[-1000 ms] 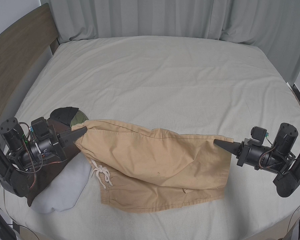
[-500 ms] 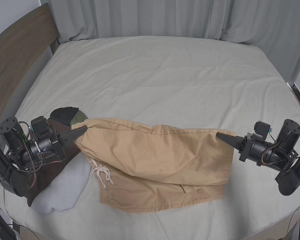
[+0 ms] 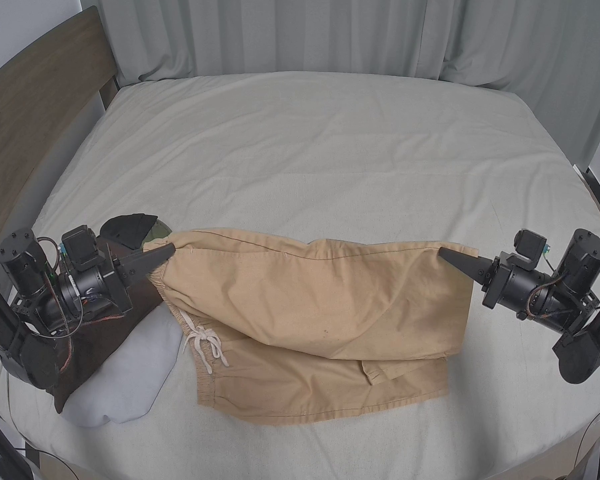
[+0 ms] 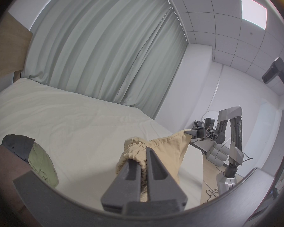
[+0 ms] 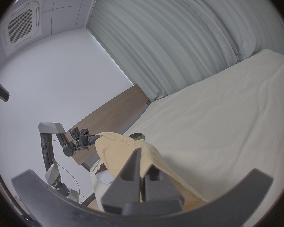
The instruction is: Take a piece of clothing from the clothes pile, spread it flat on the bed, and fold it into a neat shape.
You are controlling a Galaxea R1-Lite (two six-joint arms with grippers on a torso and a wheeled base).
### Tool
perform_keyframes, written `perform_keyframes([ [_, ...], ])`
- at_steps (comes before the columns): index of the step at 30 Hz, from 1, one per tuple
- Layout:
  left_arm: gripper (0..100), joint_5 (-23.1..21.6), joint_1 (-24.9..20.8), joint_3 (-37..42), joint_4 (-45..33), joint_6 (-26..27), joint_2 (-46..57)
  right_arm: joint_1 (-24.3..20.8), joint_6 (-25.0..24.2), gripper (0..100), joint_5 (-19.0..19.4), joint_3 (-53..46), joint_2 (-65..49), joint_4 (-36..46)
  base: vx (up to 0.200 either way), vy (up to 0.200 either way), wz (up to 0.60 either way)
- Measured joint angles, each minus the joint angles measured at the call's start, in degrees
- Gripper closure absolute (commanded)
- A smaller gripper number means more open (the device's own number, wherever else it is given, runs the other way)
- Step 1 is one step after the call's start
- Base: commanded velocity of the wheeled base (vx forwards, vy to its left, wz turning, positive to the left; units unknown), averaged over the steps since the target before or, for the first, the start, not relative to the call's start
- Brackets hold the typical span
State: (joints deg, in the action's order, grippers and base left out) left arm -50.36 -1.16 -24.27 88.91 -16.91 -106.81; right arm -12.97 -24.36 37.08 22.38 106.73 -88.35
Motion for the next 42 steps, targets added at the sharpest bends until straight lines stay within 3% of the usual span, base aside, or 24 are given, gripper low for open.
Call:
perform_keyframes([
  [9, 100, 0.16, 0.87, -1.38, 0.02, -1.12, 0.04, 0.35, -2.68, 100, -3.40, 2.54, -0.04, -0.04, 0.000, 0.000, 0.00],
  [42, 100, 0.16, 3.55, -3.62, 0.02, -1.18, -0.38, 4.07, -2.44, 100, -3.61, 4.92, 1.15, -0.04, 0.000, 0.000, 0.00],
])
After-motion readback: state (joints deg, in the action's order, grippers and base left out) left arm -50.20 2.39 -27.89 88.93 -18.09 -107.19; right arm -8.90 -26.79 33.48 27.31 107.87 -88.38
